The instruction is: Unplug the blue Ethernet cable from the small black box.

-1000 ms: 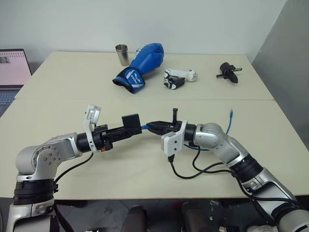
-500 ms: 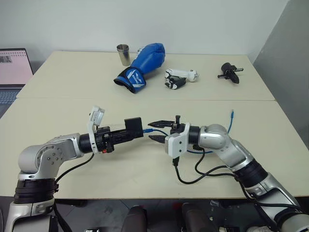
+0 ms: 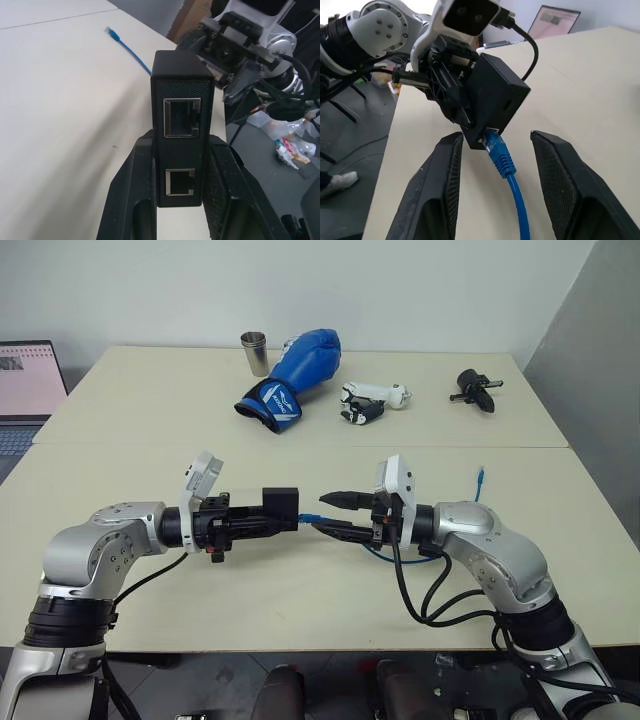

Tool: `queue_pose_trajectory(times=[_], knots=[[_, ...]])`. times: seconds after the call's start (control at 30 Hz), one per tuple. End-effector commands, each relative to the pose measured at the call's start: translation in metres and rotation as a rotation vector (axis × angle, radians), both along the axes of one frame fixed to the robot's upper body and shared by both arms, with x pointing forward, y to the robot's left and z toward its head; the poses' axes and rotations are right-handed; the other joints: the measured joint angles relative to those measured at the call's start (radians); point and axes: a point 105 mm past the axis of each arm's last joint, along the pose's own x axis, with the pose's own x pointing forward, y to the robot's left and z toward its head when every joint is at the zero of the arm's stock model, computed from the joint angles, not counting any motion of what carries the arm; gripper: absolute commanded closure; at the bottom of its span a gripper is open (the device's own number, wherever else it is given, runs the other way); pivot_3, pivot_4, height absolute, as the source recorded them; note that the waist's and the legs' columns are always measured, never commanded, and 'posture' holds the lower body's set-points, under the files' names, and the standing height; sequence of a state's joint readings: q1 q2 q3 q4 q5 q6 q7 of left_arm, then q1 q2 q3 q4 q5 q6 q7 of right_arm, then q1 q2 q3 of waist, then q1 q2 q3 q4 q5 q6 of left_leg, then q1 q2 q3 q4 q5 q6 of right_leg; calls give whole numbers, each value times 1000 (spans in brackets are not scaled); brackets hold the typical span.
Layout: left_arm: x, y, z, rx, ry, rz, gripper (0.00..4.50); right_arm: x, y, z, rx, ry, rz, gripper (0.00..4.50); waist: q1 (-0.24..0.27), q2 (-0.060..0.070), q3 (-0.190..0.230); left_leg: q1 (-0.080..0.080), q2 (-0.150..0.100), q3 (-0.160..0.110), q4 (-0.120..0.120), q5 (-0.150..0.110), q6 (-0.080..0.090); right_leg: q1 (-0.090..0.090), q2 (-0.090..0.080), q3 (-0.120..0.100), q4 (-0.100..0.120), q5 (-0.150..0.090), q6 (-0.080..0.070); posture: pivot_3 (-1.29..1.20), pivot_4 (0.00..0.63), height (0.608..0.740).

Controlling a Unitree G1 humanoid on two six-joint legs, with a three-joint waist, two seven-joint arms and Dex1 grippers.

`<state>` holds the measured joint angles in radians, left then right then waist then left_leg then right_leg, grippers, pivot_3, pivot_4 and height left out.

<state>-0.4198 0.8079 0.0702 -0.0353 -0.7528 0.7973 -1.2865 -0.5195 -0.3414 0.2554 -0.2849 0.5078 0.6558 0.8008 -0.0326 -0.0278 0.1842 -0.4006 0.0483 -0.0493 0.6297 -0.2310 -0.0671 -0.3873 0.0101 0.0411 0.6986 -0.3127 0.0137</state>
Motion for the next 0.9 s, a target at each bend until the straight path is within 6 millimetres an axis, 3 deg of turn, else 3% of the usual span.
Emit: queue_pose_trajectory(times=[0.03,0.3,0.9], knots=[[-2,-4,11,-12,-36,-44,3708,-2,3,8,41,49,31,2228,0,0,0,0,0,0,0,0,0,0,0,0,0,0,0,0,150,740],[-2,-6,10,-19,-29,-56,3708,-4,8,6,68,168,88,2228,0,0,0,0,0,0,0,0,0,0,0,0,0,0,0,0,150,740],[0,-4,10,-18,-32,-49,3708,-1,9,3,64,207,99,2228,-1,0,0,0,0,0,0,0,0,-1,1,0,0,0,0,0,150,740]])
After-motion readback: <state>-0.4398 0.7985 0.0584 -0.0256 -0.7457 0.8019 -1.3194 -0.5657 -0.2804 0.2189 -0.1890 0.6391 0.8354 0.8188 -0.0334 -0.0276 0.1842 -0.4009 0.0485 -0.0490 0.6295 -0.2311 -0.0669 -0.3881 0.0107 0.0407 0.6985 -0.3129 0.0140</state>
